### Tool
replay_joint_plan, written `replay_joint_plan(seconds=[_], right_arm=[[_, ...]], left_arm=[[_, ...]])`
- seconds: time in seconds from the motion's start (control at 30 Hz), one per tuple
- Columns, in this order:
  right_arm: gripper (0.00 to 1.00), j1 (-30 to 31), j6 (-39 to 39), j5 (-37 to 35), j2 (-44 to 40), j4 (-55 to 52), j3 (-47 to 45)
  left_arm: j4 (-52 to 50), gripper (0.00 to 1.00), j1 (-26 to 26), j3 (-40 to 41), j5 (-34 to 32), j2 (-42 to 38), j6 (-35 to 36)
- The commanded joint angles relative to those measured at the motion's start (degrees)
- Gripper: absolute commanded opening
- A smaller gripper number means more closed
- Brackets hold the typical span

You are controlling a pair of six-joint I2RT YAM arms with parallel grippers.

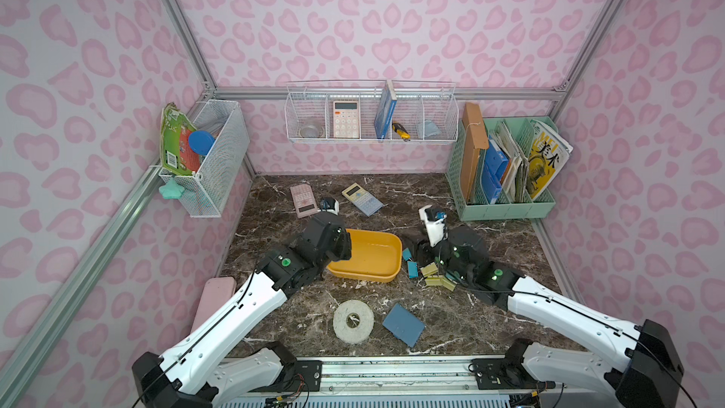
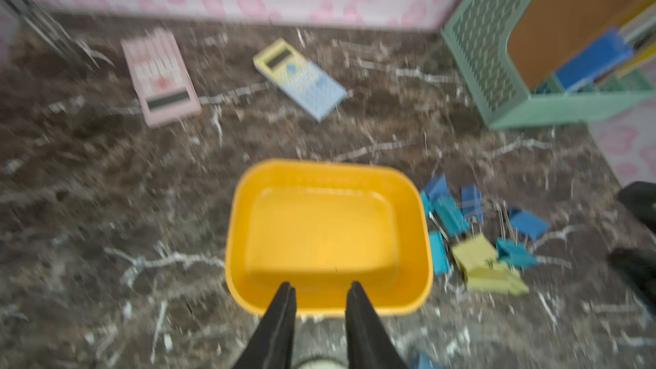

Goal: Put the binder clips in the storage box
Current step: Move the distractor to the center of the board.

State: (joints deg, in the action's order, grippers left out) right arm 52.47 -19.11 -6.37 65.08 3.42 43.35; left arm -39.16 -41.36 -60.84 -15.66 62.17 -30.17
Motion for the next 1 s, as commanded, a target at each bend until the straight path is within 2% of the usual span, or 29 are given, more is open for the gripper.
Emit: replay_joint_plan(seconds=[0.0, 0.1, 0.17, 0.23, 0.37, 0.53, 0.67, 0.83, 0.97], right_arm=[[0.44, 6.97, -13.29, 1.69, -0.05, -7.38, -2.77], [0.39, 14.22, -18.14, 2.38, 1.94, -5.81, -5.26], [0.35, 17.14, -19.85, 4.58, 4.76, -4.41, -5.48], [0.35, 18.50, -21.83, 5.25, 7.10, -4.61, -5.57], [0.49, 20.74, -25.93, 4.76, 8.90, -3.43, -7.96], [0.65, 23.02, -28.79, 0.66, 10.19, -8.38, -6.92], [0.65, 23.09, -29.85, 1.21, 11.64, -9.04, -7.49], [0.63, 23.88, -32.92, 2.46, 12.99, -4.46, -10.72], [0.64, 24.09, -32.54, 0.17, 15.53, -6.81, -9.02]], left_arm=[[-9.55, 0.28, -8.02, 3.29, 2.51, 0.61, -14.38], [-7.34, 0.25, -14.36, 6.02, 3.72, 5.39, -18.93], [-4.42, 0.22, -16.55, 8.06, 4.74, 8.21, -20.84], [1.25, 0.22, -17.54, 11.64, 6.32, 9.14, -22.36], [12.23, 0.24, -18.92, 18.20, 9.94, 11.66, -26.06], [15.29, 0.40, -22.33, 17.41, 9.08, 19.26, -26.90], [21.04, 0.44, -22.61, 19.79, 10.78, 23.52, -28.89], [18.52, 0.44, -22.56, 21.76, 7.67, 24.89, -32.64], [17.08, 0.43, -22.57, 22.55, 6.42, 26.13, -33.13]])
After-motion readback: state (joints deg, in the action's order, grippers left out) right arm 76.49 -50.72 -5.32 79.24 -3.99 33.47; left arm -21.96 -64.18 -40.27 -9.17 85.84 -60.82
